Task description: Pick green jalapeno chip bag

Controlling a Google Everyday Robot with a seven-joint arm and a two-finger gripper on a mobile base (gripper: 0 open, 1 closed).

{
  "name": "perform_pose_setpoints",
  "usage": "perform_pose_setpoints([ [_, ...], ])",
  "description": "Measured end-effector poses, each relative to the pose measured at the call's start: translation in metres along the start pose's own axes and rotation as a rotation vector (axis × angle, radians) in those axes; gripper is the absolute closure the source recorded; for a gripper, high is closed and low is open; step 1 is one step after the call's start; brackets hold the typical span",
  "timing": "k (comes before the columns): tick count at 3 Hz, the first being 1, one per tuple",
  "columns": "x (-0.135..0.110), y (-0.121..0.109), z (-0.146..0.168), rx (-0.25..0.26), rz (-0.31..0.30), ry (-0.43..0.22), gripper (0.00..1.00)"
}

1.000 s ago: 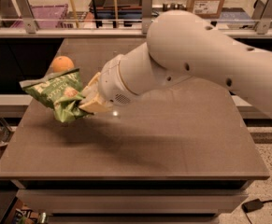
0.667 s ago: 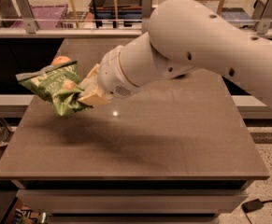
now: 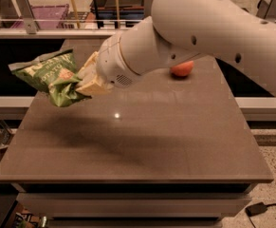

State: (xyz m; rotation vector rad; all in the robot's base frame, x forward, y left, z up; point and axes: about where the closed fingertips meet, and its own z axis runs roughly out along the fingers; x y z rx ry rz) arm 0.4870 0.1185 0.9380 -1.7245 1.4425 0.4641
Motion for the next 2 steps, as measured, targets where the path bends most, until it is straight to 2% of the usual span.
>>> perform_pose_setpoints([
  [1, -0.0240, -0.0090, -0.0211, 0.037, -0.063, -0.013, 1.00],
  [2, -0.0241, -0.0089, -0.0211, 0.037, -0.063, -0.013, 1.00],
])
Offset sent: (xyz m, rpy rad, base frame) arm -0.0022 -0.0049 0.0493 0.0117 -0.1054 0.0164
